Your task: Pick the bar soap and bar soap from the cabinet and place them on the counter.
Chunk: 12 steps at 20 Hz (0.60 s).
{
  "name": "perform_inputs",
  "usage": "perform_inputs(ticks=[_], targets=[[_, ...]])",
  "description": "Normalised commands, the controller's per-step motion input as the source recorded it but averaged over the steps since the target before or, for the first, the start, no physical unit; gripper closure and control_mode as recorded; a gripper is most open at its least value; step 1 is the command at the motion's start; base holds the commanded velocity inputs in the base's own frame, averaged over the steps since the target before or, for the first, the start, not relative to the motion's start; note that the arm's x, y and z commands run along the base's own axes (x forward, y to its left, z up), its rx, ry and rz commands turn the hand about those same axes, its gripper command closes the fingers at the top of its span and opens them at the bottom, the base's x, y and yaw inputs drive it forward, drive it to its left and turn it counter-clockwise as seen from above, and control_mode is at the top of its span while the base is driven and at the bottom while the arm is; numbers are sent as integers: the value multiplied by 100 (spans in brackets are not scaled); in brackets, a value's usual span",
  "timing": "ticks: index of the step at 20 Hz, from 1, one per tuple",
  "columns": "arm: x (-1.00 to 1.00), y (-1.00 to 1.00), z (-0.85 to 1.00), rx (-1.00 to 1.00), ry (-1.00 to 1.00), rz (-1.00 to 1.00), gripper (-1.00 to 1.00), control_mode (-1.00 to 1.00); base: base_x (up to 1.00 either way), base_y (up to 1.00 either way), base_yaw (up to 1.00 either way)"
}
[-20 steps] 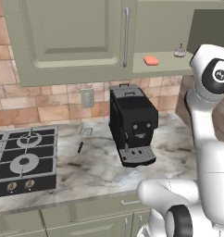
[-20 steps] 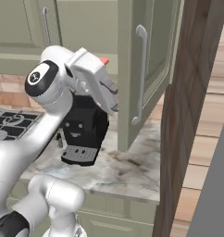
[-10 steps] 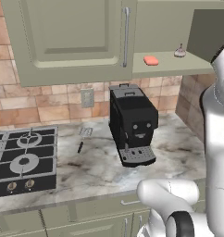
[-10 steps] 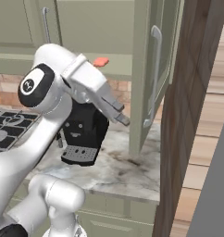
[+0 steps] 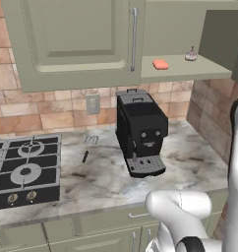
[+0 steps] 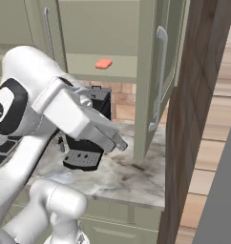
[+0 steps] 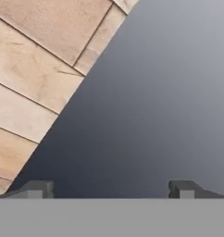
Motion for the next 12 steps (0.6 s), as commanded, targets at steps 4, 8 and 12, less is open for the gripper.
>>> perform_inputs(ticks=[4,8,12], targets=[[-77,50,9,-5,-26,0,-100,-100,0,0,0],[-55,63,1,-3,-16,0,-100,-100,0,0,0],[-38,71,0,-4,-12,2,-100,-100,0,0,0]])
